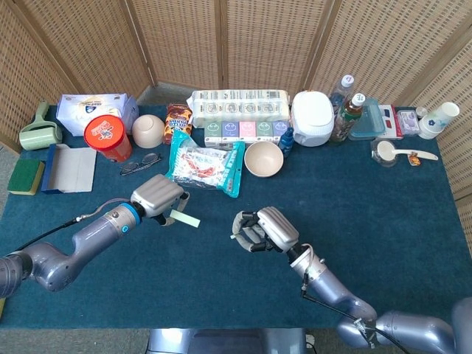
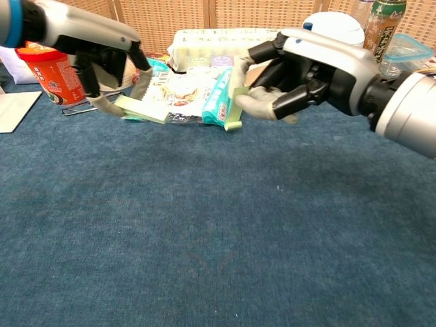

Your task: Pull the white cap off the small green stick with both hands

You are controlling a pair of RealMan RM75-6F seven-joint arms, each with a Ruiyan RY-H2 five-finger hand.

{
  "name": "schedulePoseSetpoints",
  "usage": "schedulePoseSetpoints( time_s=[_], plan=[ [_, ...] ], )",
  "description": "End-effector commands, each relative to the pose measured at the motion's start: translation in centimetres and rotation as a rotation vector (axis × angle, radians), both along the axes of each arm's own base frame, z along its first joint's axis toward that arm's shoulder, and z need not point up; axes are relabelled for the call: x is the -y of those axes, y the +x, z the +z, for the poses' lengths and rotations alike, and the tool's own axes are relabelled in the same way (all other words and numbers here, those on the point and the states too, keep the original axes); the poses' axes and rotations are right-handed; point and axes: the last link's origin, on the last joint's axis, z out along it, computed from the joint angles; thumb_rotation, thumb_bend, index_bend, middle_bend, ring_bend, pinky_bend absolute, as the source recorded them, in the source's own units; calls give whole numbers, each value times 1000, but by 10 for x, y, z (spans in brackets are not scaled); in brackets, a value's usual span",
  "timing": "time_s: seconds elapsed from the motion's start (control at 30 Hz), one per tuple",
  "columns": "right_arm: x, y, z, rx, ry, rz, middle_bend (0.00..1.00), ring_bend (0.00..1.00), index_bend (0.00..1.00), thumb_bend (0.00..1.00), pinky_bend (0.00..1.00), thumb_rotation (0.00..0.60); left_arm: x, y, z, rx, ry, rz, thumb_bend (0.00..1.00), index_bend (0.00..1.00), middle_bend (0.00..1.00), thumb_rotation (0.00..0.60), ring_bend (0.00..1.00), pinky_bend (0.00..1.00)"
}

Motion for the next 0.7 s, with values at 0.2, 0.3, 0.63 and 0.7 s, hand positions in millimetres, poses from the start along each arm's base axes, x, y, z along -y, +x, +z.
schedulePoseSetpoints(
  time_s=[0.2,0.3,0.63,0.7],
  plan=[
    [6,-29,12,-56,-3,-48,759,808,466,524,650,600,2,-20,7,14,50,14,399,721,1000,600,1000,1000],
    [9,-41,16,-88,0,-62,588,658,276,525,532,600,4,-26,8,29,62,28,398,709,1000,600,1000,1000],
    [14,-71,28,-167,20,-98,222,217,0,525,206,600,9,-42,7,49,94,42,393,647,1000,600,993,1000],
    [14,-76,30,-179,22,-109,209,187,0,524,196,600,10,-44,6,44,101,30,390,629,1000,600,969,1000]
  ],
)
